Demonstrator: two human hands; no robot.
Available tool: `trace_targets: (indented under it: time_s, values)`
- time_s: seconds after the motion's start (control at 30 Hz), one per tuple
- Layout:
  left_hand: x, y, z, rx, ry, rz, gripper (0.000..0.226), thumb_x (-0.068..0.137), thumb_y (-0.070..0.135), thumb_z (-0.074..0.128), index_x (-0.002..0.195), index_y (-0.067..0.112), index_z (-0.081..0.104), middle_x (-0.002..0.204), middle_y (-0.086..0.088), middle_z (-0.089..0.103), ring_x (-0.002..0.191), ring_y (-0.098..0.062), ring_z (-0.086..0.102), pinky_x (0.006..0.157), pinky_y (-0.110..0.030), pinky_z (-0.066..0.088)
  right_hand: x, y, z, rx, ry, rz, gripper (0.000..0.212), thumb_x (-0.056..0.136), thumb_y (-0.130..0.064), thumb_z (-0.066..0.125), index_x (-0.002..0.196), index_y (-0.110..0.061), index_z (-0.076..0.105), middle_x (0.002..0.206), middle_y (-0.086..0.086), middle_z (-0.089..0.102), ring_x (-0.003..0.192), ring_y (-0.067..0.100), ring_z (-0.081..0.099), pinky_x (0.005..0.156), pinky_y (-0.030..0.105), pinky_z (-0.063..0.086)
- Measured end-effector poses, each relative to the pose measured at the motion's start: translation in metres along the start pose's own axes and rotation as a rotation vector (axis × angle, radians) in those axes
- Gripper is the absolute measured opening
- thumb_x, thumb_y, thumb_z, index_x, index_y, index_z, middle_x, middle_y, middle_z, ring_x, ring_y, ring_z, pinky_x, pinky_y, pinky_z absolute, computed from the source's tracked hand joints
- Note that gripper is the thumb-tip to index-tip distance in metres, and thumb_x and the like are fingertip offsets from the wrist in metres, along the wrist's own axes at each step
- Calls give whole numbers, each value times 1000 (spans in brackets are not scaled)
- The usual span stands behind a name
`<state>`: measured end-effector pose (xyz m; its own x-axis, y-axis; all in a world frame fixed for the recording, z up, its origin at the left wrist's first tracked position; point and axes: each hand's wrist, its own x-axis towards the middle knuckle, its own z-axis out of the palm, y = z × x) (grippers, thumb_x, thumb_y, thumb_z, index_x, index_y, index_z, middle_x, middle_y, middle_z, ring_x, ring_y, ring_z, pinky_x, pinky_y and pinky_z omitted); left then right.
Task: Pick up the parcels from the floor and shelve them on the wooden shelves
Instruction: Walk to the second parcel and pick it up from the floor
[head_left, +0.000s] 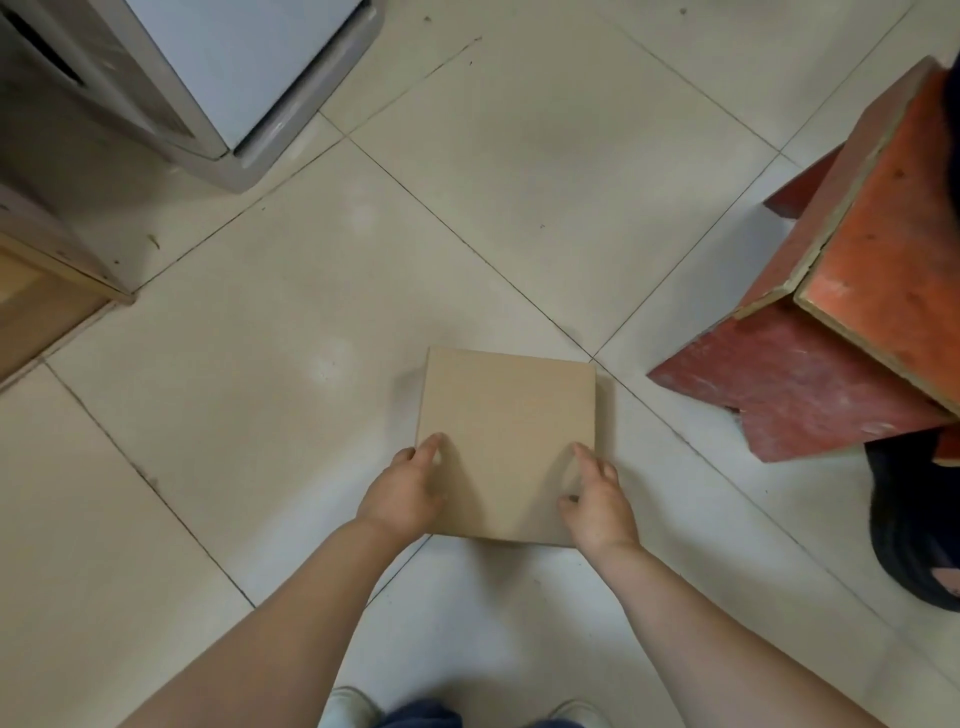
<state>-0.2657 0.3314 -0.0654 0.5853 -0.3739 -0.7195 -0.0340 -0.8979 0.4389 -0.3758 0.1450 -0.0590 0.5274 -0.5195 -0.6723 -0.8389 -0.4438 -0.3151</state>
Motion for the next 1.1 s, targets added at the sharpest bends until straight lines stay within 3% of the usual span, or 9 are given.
trace_targets:
  time_s: [0.2,0.43,0.57,0.67,0.83,0.93,1.1]
  values:
    - [-18,2,1,-71,-14,-30,80,78,16,55,144,36,13,133,-7,35,115,-26,40,92,-34,43,-13,-10,-11,-6,-11,53,70,83,-7,45,145,-30,19,150,1,27,107,35,57,86,35,49]
    - [-87,26,-42,-160,116,-45,82,77,4,50,144,34,13,133,-6,34,120,-25,30,87,-31,38,-71,-49,-67,57,-1,34,73,83,-4,42,145,-32,17,148,-1,31,104,33,58,84,36,50]
    - [-143,53,-91,-249,187,-62,86,73,2,52,143,34,14,121,-3,38,113,-23,35,74,-29,44,-123,-82,-115,49,45,-6,71,83,-1,40,145,-28,19,145,4,34,105,34,57,83,36,50]
    - [-188,77,-139,-246,245,-64,87,73,3,54,146,27,13,118,-8,42,111,-29,42,88,-37,43,-165,-115,-160,80,97,-63,73,81,1,41,145,-27,21,145,7,36,115,33,53,91,37,48]
    - [-269,123,-228,-299,319,-73,85,75,3,56,146,18,13,131,-10,41,117,-29,46,91,-34,41,-242,-171,-240,163,159,-111,75,78,2,42,143,-31,27,142,6,45,119,30,52,90,33,44]
    - [-315,147,-278,-280,362,-69,78,73,3,57,143,11,22,130,-14,42,118,-31,46,96,-37,41,-286,-204,-283,241,185,-152,70,80,1,44,142,-30,30,139,7,48,117,27,53,87,31,43]
    - [-394,176,-348,-276,429,-48,51,73,2,56,123,5,43,114,-14,44,108,-34,49,88,-37,43,-357,-258,-347,328,180,-193,69,84,0,44,145,-25,24,141,9,44,129,26,44,107,36,36]
